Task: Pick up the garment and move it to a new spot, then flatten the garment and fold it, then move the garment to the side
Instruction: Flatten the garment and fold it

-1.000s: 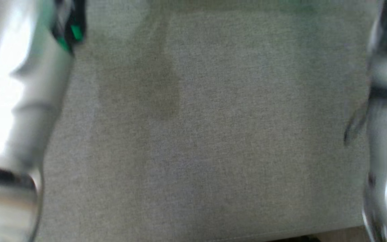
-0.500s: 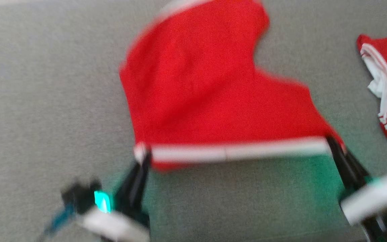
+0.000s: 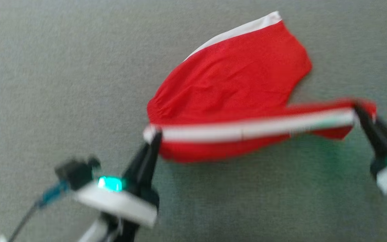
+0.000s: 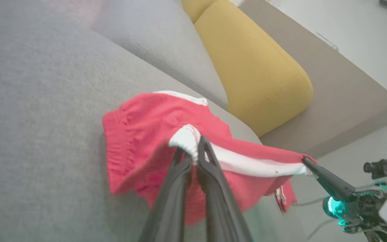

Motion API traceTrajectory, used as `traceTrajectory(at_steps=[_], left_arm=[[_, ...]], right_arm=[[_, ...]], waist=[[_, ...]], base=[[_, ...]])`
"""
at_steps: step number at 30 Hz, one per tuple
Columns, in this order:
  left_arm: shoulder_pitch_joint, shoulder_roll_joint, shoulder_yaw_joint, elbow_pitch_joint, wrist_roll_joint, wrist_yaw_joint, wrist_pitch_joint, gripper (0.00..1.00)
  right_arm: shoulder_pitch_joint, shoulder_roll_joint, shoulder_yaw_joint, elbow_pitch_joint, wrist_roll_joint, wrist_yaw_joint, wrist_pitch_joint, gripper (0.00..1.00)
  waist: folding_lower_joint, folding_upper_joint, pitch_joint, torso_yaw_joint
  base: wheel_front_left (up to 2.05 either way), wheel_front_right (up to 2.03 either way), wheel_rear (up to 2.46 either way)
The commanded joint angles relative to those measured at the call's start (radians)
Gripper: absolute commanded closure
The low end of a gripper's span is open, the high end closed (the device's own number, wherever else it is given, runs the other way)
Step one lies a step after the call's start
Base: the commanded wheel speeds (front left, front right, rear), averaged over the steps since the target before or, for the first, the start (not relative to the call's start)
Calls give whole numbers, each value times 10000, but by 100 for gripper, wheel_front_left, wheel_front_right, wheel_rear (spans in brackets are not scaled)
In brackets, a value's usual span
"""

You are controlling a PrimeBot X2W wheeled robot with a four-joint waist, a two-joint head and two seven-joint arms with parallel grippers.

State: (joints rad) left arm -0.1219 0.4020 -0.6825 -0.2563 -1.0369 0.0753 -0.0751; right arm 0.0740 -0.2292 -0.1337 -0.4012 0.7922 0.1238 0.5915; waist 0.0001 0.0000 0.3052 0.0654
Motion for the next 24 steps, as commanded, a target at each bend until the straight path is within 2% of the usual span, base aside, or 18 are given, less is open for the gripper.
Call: traceTrajectory(at_steps=[1,5,11,17,21,24], left_arm=[[-794,-166,597,-104,-356,115,142,100],[-2285,-699,879,777,-641,410,700,100],[-4113,-1768,1003,2913,-587,685,750,100],[-5315,-2789,1033,4790,-657,209,301,100],[-5874,-3063,1007,5730,-608,-10,44,100],[-6156,-3159,824,6250,-437,-4,-4,100]], right_arm=[[-1028,-186,142,-12,-23,69,486,100],[-3562,17,200,1276,-271,69,1520,100],[-6266,217,253,3548,-1136,69,2055,100],[-7738,82,467,5243,-1846,69,1645,100],[-8366,44,833,5980,-1929,69,1217,100],[-8721,-136,1156,6400,-2165,69,607,100]], waist=[[-1,0,352,292],[-1,0,904,640],[-1,0,1476,1104],[-1,0,1851,1387],[-1,0,2114,1368],[-1,0,2267,1368]], base=[[0,0,0],[0,0,0],[0,0,0],[0,0,0],[0,0,0],[0,0,0]])
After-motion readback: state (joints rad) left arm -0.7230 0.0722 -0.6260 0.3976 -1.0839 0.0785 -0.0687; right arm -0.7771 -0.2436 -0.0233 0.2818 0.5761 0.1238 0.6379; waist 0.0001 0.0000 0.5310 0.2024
